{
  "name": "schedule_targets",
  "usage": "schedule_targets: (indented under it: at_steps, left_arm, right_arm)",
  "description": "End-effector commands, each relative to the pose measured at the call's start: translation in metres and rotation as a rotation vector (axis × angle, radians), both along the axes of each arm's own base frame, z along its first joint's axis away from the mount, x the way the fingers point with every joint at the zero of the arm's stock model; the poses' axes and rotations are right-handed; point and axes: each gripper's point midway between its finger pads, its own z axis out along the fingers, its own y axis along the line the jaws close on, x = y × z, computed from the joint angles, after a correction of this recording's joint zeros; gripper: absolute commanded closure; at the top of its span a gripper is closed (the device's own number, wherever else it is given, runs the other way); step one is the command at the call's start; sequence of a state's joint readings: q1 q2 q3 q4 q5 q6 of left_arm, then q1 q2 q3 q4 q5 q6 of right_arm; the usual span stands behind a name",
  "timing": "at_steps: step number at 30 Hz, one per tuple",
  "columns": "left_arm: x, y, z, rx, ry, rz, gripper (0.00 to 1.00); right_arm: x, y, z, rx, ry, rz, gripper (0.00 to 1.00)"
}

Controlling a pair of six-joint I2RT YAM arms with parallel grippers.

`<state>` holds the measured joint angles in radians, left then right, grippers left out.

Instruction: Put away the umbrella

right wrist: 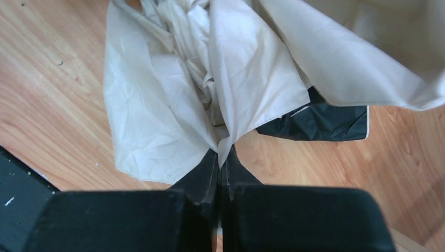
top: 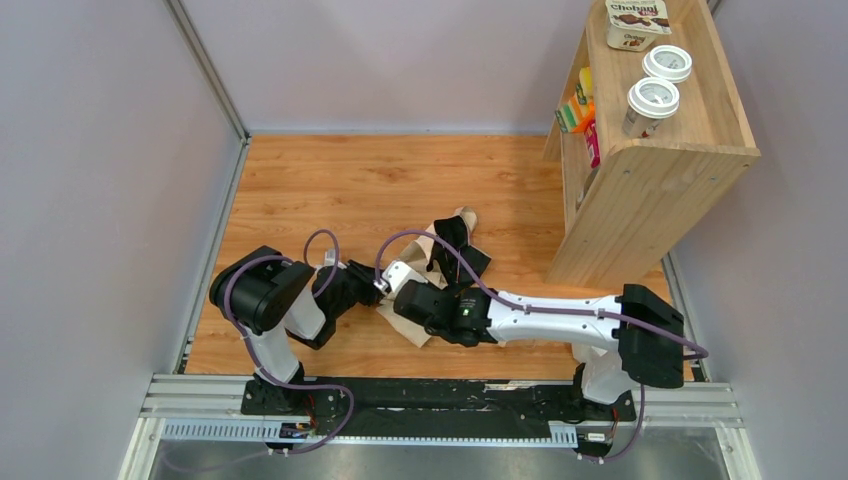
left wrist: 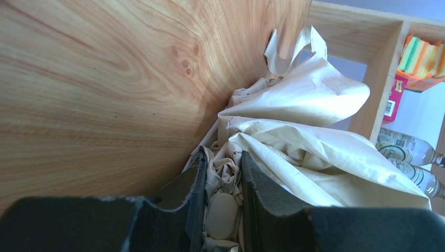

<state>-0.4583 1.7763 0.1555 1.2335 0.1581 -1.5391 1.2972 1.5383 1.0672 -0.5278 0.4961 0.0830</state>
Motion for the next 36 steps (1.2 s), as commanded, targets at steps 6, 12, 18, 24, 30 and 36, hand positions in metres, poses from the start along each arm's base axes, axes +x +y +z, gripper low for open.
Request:
schedule_targets:
  at_steps: [6,12,18,24,30,36]
  left_arm:
    - [-0.006,0.002,-0.001,0.052,-0.057,-0.028,1.00]
    - [-0.008,0.002,-0.002,0.054,-0.049,-0.031,1.00]
    - [-0.008,0.000,0.002,0.065,-0.058,-0.044,1.00]
    - [-0.009,0.000,0.004,0.073,-0.056,-0.047,1.00]
    - [-0.007,-0.001,0.004,0.070,-0.051,-0.042,1.00]
    - [-0.005,-0.001,-0.001,0.068,-0.036,-0.034,1.00]
  right_arm:
    - [0.064,0.014,0.059,0.205,-0.075,-0.097,1.00]
    - [0.117,0.021,0.057,0.176,-0.141,-0.105,1.00]
    - [0.157,0.026,0.022,0.148,-0.135,-0.063,1.00]
    - [0.177,0.012,-0.035,0.040,-0.053,-0.083,1.00]
    - [0.158,-0.001,-0.049,-0.049,0.097,-0.134,0.93]
    - [0.141,-0.029,-0.015,-0.110,0.172,-0.242,0.50]
